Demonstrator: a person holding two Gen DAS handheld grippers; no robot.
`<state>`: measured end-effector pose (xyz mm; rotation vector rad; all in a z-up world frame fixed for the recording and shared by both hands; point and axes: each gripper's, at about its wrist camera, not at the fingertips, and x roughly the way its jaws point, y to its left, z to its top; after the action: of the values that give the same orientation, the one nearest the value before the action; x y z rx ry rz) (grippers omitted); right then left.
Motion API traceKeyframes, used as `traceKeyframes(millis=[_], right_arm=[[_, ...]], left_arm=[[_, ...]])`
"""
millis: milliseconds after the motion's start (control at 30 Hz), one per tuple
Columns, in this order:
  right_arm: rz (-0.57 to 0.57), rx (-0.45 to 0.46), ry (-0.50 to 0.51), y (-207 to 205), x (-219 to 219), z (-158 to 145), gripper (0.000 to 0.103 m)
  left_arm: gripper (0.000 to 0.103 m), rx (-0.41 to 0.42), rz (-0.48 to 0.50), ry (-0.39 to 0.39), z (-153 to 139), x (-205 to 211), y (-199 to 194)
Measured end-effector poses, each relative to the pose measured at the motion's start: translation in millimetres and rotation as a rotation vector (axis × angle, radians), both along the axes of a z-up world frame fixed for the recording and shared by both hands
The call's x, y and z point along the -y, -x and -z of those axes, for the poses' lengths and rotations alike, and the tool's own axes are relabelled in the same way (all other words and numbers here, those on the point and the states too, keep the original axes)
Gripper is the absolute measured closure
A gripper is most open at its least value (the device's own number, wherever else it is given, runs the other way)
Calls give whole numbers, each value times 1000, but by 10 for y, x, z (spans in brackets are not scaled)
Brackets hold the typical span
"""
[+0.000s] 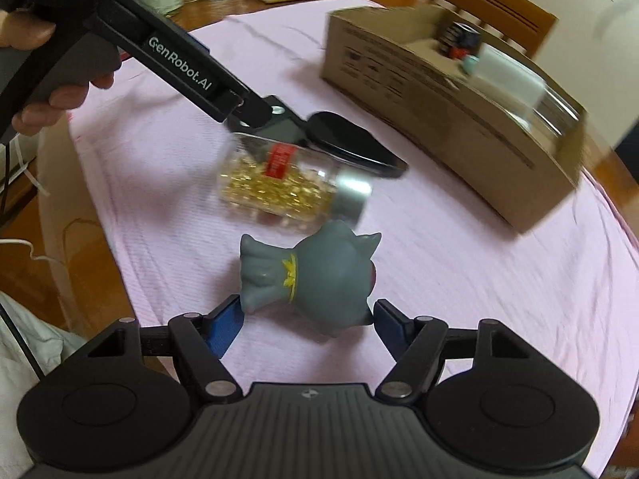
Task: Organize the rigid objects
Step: 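Close the left tool on the black digital timer while the right tool holds the cat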
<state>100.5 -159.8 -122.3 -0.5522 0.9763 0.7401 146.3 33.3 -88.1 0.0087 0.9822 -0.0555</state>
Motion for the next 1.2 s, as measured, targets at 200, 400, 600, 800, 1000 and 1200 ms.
traceKeyframes(millis=[200,400,600,800,1000,1200], right_arm=[[76,5,-25,14,5,-22,25],[133,6,-57,4,-11,-52,6],[148,1,-67,-12,-40,-38,2],[115,1,-38,-2,-94,52,2],[95,-21,-21,-75,-91,186,0],[103,-57,-44,-149,-42,205,0]], left_arm=[[1,-66,53,6,198,33,-238],[1,-93,114,-38,317,152,-342],[0,-82,115,-51,310,85,-302],[0,-72,114,-78,287,-36,-237],[6,-48,233,-67,286,7,-279],[22,-43,326,-35,263,34,-301]])
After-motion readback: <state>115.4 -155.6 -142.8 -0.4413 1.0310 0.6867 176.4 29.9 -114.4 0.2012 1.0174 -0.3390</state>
